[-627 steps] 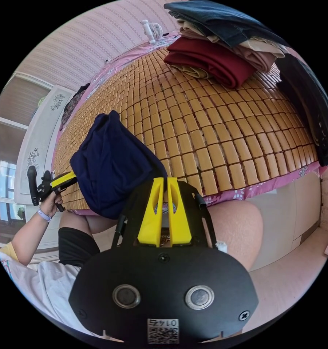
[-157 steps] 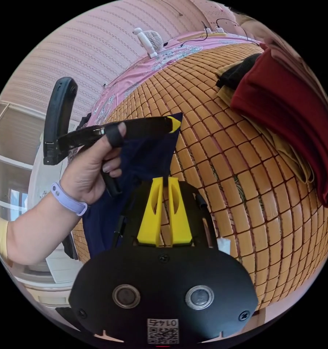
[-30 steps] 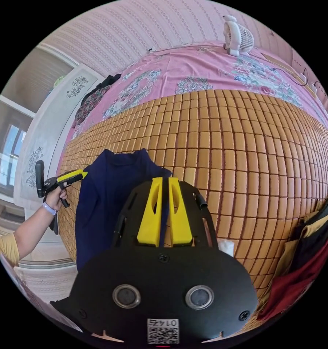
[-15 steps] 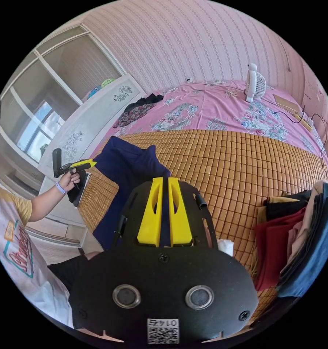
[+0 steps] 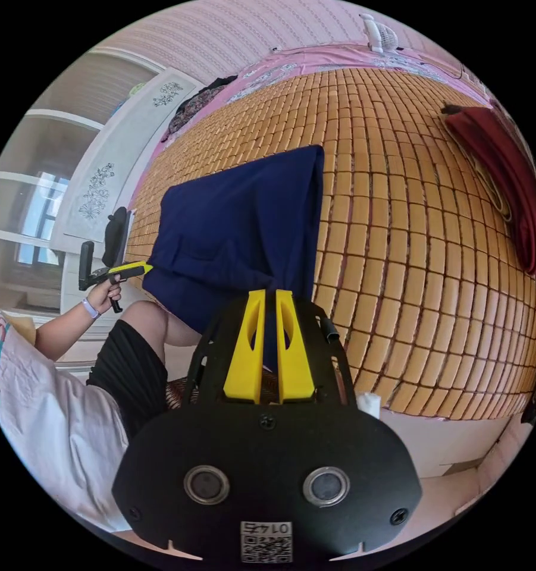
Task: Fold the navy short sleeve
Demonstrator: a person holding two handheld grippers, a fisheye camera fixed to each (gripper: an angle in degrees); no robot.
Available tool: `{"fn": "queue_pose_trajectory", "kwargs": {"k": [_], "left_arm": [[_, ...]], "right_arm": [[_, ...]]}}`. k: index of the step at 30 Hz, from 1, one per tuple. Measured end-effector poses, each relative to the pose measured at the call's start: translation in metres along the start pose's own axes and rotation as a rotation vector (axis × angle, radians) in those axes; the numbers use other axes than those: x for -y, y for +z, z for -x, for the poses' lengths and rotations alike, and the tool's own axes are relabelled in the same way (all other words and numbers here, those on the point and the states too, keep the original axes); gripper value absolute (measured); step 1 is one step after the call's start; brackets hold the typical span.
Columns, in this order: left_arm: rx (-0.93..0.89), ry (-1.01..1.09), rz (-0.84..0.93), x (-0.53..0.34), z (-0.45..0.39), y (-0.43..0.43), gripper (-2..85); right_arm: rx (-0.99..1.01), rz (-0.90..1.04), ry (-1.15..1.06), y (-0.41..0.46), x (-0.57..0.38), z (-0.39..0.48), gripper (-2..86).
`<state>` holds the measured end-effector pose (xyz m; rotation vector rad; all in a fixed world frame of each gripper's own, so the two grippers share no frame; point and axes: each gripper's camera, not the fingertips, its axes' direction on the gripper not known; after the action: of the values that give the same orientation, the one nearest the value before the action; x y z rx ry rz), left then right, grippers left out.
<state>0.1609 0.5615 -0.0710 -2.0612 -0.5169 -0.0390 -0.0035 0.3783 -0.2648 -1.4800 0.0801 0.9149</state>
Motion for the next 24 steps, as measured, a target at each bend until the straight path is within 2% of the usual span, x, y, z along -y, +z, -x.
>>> {"fn": "queue_pose_trajectory", "kwargs": {"k": [2, 9, 12, 14, 19, 24], "left_arm": [[0.006, 0.026, -0.038, -0.012, -0.003, -0.002, -0.3], [-0.05, -0.149, -0.233, -0.092, -0.014, -0.062, 2.2], [-0.017, -0.1, -0.293, -0.13, -0.042, -0.084, 1.6], [0.002, -0.065, -0.315, -0.146, -0.06, -0.092, 1.4], [0.062, 0.037, -0.371, -0.166, -0.11, -0.095, 2.6], [-0.018, 0.067, -0.317, -0.141, -0.127, -0.079, 4.8]], "right_arm": [[-0.019, -0.022, -0.013, 0.005, -0.013, 0.005, 3.5], [-0.188, -0.244, -0.025, -0.046, -0.09, 0.055, 6.1], [-0.313, -0.373, -0.121, -0.066, -0.135, 0.091, 6.0], [-0.364, -0.43, -0.098, -0.07, -0.156, 0.102, 6.0], [-0.284, -0.351, -0.09, -0.057, -0.17, 0.117, 6.3], [-0.197, -0.278, -0.145, -0.041, -0.138, 0.13, 7.7]]}}
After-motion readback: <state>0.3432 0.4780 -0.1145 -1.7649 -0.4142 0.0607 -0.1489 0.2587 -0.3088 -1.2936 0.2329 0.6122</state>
